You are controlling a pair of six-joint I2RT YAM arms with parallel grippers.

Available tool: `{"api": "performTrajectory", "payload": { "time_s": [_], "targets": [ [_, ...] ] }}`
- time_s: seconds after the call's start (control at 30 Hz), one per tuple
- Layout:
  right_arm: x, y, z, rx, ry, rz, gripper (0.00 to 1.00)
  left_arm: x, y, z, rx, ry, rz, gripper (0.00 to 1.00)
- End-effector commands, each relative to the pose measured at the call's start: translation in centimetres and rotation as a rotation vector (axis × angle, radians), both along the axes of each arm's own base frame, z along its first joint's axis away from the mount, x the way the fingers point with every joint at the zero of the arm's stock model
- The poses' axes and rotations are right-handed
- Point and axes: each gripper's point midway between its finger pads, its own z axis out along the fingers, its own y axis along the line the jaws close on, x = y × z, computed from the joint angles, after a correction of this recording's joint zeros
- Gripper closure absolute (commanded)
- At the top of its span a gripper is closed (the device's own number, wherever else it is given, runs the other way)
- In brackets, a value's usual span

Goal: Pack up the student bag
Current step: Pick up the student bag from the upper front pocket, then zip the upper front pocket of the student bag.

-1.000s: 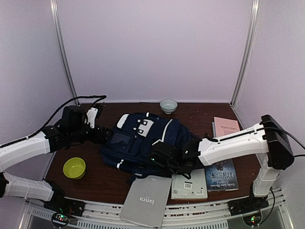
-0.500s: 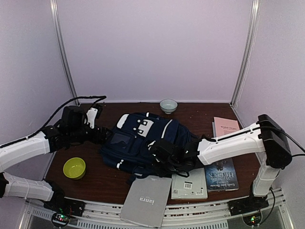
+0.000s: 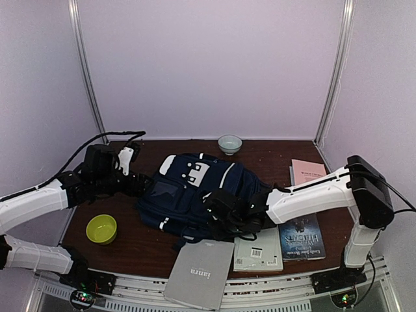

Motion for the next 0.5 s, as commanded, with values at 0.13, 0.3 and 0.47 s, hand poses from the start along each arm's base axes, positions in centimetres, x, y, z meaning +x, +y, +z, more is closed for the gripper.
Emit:
{"api": "performTrajectory", "payload": {
  "time_s": [0.13, 0.3, 0.47],
  "targets": [
    [-0.8, -0.6, 1.3, 0.032, 0.074, 0.022, 1.0, -1.0, -4.9, 4.0, 0.037, -0.185, -0.244, 0.35],
    [-1.8, 0.8, 3.4, 0.202, 0.199, 0.07, 1.0, -2.8, -8.7, 6.1, 0.106, -0.507, -0.562, 0.4],
    [-1.7, 0.9, 4.7, 0.307, 0.273, 0.071, 1.0, -3.9, -11.4, 3.6, 0.246, -0.668, -0.849, 0.37]
  ]
}}
